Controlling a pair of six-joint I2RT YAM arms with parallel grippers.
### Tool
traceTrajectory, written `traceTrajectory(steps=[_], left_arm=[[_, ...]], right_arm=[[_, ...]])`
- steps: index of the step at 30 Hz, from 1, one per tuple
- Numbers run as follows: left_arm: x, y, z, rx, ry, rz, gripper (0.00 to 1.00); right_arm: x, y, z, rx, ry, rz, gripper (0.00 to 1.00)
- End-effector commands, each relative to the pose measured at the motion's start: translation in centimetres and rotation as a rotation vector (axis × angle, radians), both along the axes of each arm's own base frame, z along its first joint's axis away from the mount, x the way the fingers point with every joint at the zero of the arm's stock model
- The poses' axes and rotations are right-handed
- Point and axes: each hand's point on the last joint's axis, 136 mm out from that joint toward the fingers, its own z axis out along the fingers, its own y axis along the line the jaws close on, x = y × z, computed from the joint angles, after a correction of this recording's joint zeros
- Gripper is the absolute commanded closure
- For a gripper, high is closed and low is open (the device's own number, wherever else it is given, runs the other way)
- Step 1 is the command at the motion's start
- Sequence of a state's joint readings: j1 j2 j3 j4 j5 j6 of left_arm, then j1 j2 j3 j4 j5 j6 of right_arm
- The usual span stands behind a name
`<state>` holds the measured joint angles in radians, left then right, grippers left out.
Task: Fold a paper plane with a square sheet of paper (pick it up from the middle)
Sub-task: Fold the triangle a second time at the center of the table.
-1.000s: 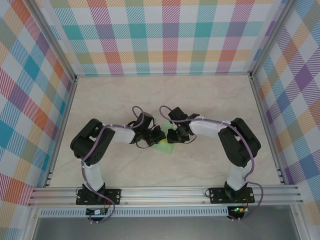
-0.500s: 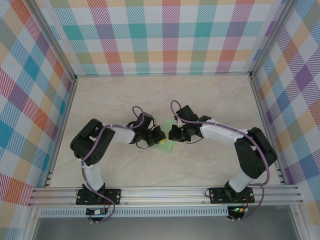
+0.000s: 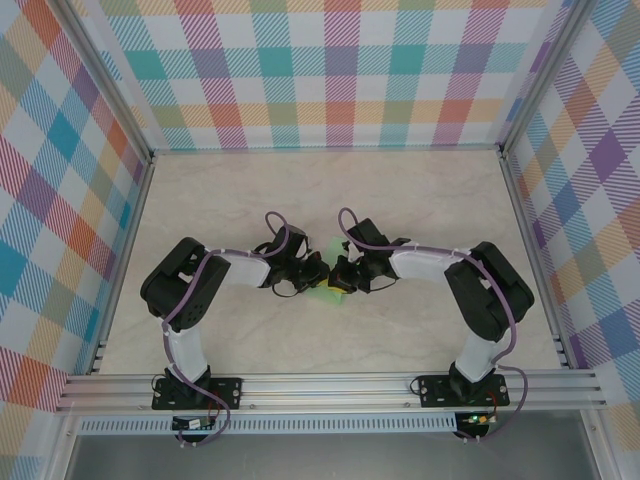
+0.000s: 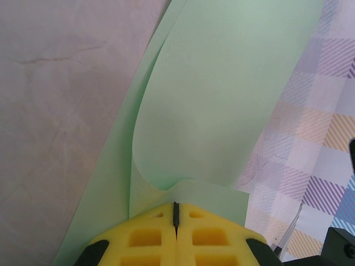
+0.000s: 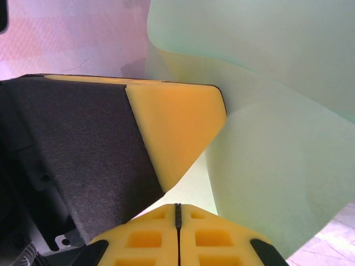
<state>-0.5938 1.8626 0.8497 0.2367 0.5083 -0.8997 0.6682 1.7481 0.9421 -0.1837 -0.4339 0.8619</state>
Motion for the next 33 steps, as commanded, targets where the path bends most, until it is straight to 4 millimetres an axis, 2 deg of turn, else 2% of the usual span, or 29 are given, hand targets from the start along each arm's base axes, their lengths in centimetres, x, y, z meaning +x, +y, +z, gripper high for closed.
traceTrajectory(steps=[1,25,29,33], left_arm=[[-1.9,1.6,-1.6,0.069,0.066,-0.007,1.0],[-2.4,1.4,-1.7,0.061,0.078,-0.033,1.0],[-2.5,1.5,-1.8,0.066,0.081,-0.031,1.0],[-2.6,1.5,-2.0,0.07,0.086,-0.03,1.0]], right_arm=[[-0.5,0.4,-0.7,0.007,0.038,0.005,0.93],[-2.5,-1.3,-4.0,-0.063,0.117,0.003,0.91],[-2.1,-1.2,-3.3,-0.069,0.093,0.01,0.91],[-1.4,-0.7,-0.9,-0.04,0.034,0.034,0.9]])
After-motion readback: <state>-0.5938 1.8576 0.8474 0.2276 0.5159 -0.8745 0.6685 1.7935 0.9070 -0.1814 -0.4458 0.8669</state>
